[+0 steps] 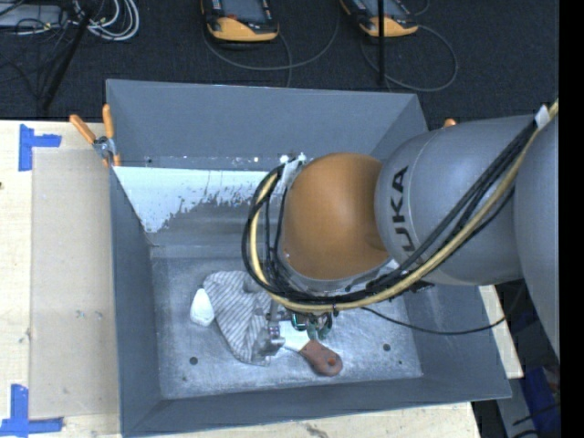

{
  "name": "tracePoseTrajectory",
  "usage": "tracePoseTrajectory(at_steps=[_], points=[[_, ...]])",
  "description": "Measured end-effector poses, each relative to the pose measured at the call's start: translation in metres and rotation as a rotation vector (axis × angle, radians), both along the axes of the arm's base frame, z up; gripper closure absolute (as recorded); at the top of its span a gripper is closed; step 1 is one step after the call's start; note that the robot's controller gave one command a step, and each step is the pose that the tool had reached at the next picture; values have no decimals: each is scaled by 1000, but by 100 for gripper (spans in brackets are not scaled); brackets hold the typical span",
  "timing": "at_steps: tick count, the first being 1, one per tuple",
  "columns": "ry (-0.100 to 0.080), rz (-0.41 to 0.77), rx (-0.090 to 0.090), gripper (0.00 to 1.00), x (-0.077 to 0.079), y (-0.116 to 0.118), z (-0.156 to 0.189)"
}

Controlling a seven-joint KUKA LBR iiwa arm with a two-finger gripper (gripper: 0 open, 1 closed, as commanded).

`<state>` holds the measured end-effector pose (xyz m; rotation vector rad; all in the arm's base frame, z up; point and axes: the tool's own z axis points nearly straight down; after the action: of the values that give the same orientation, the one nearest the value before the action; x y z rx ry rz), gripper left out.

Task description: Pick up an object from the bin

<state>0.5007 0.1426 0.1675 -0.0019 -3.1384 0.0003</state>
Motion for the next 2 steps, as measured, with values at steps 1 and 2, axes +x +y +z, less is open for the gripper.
tracePoseTrajectory(at_steps=[1,2], points=[[-4,-98,4,100,12,11,-91],[-4,-98,4,100,12,11,-91]])
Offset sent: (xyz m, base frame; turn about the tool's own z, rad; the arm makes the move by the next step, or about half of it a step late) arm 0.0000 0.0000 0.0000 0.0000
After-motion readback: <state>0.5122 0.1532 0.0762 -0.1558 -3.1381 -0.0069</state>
